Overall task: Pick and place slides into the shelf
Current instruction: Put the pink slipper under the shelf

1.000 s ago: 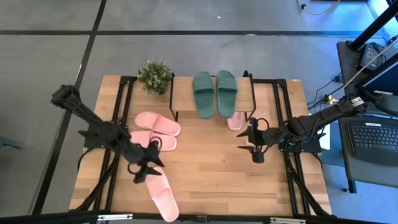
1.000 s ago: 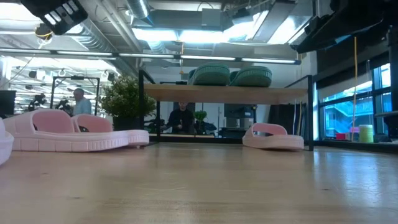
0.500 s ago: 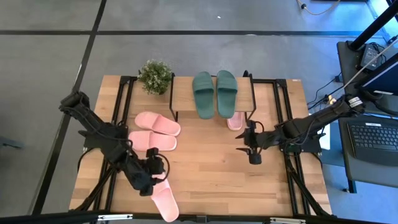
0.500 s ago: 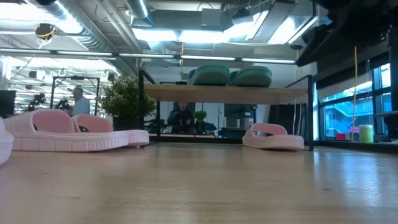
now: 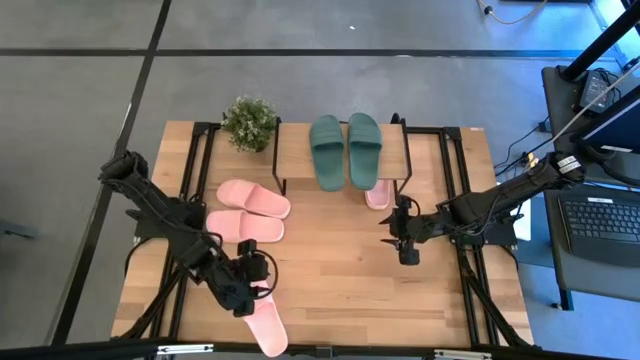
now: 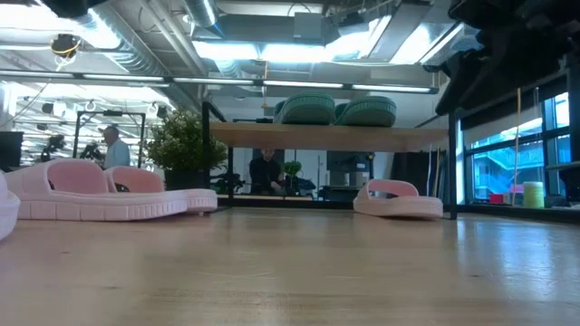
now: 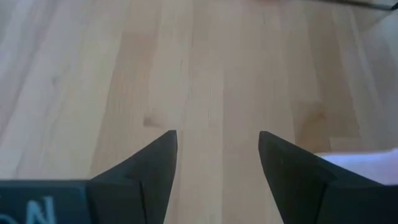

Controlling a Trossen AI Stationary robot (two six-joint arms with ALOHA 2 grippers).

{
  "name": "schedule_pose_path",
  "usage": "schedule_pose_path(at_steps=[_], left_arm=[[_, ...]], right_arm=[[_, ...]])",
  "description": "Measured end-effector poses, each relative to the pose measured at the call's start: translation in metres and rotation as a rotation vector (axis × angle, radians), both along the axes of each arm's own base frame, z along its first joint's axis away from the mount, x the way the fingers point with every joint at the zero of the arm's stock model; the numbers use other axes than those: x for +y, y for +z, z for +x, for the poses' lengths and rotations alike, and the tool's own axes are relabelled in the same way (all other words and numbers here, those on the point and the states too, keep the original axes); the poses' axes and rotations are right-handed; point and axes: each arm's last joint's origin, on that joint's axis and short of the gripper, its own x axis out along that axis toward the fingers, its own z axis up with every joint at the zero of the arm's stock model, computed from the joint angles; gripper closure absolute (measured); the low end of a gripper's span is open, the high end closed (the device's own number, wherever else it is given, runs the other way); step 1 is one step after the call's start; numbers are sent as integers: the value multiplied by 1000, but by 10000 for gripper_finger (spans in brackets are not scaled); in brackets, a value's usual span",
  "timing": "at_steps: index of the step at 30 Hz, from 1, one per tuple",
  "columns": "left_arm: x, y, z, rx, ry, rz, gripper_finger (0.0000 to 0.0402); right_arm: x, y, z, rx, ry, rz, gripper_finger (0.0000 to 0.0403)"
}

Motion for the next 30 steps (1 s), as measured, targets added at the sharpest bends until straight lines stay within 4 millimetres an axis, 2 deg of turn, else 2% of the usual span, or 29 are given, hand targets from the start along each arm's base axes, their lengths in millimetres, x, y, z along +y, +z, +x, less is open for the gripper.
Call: schedule_pose_path(at_steps=[5,12,16,24,30], left_arm=[[-8,-11,8,66,68,-66,229],[-43,6,31,59,61,-103,229],[-60,9,40,157,144,-57,229],[-94,-4,50,326,300,22,229],[-105,-26,50,474,415,23,229]], right_arm=[[-1,-2,-2,28,9,-19,176],[-1,-2,-2,29,30,-40,176],[-1,-2,-2,29,32,-42,176],[-1,-1,-1,19,45,-50,176],[0,1,1,-7,44,-40,176]])
